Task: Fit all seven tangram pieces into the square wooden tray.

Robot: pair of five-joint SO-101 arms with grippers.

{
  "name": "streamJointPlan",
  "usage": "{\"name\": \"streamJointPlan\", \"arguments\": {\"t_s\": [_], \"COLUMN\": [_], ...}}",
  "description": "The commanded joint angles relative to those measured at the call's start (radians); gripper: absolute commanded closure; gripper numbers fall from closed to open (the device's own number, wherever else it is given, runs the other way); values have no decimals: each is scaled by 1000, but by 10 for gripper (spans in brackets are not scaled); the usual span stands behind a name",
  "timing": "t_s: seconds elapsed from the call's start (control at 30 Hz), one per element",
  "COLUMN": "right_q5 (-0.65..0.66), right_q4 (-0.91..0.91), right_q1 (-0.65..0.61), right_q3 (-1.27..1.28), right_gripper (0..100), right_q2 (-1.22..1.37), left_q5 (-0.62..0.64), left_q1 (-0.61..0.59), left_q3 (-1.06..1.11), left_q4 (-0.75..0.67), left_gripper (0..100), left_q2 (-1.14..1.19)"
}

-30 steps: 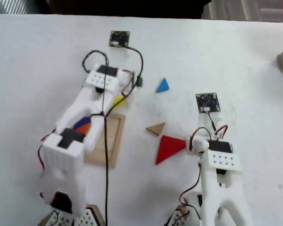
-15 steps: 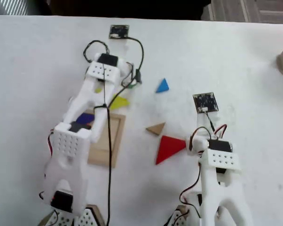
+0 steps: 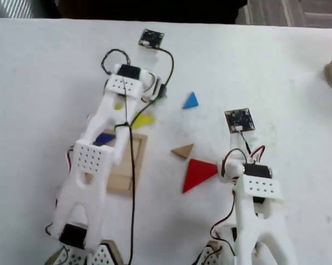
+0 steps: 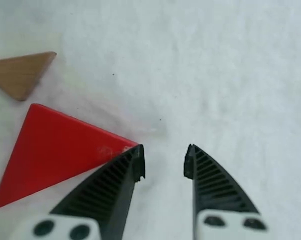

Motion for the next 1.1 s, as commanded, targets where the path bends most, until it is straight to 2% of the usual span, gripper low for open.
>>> {"name": "streamJointPlan", "arguments": {"t_s": [0.0, 0.07, 0.23, 0.4, 0.63, 0.8, 1.0, 1.07], "right_q5": [15, 15, 17, 58, 69, 71, 72, 72], "right_q4": [-12, -10, -10, -10, -13, -15, -16, -18], "right_q1": [-8, -8, -8, -8, -8, -8, -8, -8], "right_q3": [-32, -32, -32, -31, -31, -31, -31, -31], "right_gripper": [864, 864, 864, 864, 864, 864, 864, 864], "right_q2": [4, 4, 4, 4, 4, 4, 4, 4], "left_q5": [5, 52, 66, 127, 160, 253, 242, 244], "left_q1": [-7, -12, -24, -5, -4, -15, -16, -18], "left_q3": [-143, -203, -308, -382, -485, -600, -729, -723], "left_q4": [-31, -38, -32, 61, 267, 387, 614, 631], "left_gripper": [745, 744, 747, 745, 745, 745, 747, 748], "left_q2": [42, 71, 160, 231, 259, 265, 249, 229]}}
